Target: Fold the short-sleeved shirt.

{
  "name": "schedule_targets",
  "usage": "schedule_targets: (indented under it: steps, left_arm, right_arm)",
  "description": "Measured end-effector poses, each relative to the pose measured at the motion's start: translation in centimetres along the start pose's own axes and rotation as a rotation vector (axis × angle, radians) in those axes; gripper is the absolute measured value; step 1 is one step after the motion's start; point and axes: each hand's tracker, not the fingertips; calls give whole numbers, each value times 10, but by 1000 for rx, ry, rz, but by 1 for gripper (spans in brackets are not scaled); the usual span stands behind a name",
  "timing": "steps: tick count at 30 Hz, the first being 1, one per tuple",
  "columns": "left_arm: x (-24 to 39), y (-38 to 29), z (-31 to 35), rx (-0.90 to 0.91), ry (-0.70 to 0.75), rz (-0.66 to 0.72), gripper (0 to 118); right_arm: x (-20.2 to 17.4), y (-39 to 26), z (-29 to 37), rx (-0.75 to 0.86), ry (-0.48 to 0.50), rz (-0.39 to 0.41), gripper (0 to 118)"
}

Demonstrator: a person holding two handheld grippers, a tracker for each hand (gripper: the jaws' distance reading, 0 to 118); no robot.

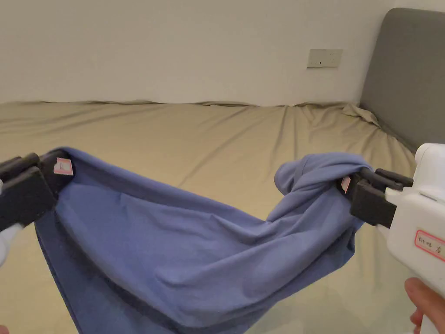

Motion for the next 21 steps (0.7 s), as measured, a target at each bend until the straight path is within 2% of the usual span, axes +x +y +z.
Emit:
schedule_targets:
  steps: [4, 8, 11, 15, 21]
  left_arm:
    - [31, 81, 46, 194, -61, -70, 5]
    - [56, 138, 65, 260, -70, -147, 5]
    - [60, 175, 56, 286, -69, -191, 5]
    - [60, 222, 19, 270, -27, -232, 5]
    - [43, 274, -68, 211, 125, -298, 5]
  right_arm:
    - [-16, 73, 51, 177, 46, 20, 14]
    - [-29, 130, 84, 275, 52, 40, 14]
    - [-36, 169, 84, 305, 46, 65, 14]
    - [-43, 216, 54, 297, 60, 74, 14]
    - [-56, 270, -40, 208, -5, 91, 14]
